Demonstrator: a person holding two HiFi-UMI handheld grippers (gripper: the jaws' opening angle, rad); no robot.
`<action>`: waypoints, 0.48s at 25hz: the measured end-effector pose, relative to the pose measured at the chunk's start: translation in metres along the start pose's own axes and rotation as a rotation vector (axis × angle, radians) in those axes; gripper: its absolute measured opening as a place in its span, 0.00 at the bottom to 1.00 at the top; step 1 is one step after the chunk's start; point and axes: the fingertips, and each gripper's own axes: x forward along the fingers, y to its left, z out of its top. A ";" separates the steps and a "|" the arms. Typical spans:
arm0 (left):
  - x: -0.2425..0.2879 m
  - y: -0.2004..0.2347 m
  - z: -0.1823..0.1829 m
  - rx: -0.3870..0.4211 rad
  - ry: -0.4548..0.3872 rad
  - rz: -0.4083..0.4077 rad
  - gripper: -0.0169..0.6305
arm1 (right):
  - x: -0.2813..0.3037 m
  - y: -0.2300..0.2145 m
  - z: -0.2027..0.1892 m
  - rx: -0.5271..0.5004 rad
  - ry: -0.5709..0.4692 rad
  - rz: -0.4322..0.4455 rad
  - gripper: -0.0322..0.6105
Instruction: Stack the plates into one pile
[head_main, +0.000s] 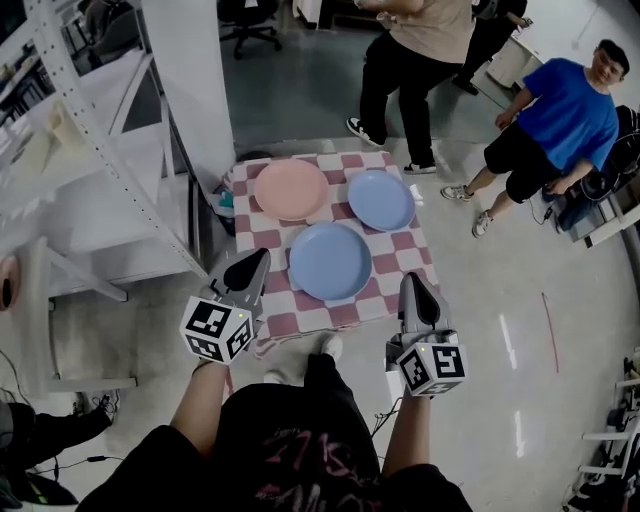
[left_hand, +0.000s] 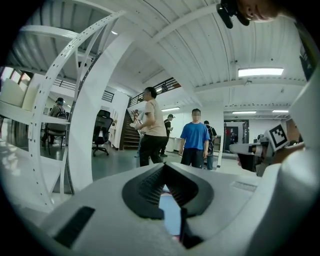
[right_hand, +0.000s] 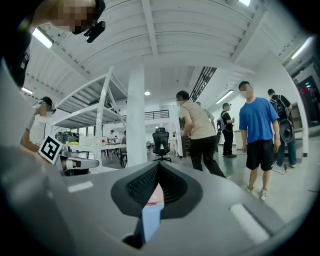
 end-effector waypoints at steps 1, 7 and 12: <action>0.003 0.001 0.000 0.002 0.002 0.005 0.03 | 0.003 -0.002 -0.001 0.003 0.002 0.001 0.06; 0.032 -0.001 -0.006 0.011 0.036 0.013 0.03 | 0.020 -0.026 -0.010 0.034 0.028 0.001 0.06; 0.060 -0.003 -0.018 0.010 0.075 0.019 0.03 | 0.034 -0.052 -0.020 0.051 0.053 0.001 0.06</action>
